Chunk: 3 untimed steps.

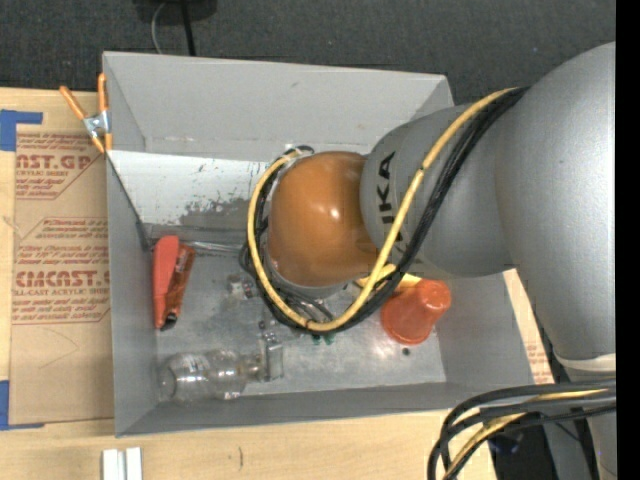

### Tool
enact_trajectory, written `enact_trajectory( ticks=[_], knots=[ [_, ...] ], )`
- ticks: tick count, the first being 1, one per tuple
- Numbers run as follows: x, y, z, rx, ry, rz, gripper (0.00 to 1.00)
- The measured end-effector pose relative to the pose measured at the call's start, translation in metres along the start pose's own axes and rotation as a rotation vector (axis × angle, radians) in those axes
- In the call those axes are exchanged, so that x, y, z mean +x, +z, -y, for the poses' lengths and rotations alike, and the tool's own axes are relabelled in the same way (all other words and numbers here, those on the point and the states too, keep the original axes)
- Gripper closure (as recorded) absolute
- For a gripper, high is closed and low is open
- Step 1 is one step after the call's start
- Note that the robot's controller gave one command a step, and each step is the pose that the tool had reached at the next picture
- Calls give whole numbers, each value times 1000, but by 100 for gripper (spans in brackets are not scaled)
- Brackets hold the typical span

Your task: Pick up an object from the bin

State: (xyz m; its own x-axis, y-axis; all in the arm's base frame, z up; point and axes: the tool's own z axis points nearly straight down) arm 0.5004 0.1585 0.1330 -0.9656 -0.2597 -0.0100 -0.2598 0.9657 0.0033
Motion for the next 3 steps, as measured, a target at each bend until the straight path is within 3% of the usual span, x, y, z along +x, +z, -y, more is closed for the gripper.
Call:
enact_trajectory(
  ticks=[1, 2, 3],
  knots=[
    [16, 63, -16, 1, -73, -3, 100],
    [13, 61, -15, 2, -72, 4, 0],
    [17, 63, -16, 1, -72, -5, 100]
  ],
)
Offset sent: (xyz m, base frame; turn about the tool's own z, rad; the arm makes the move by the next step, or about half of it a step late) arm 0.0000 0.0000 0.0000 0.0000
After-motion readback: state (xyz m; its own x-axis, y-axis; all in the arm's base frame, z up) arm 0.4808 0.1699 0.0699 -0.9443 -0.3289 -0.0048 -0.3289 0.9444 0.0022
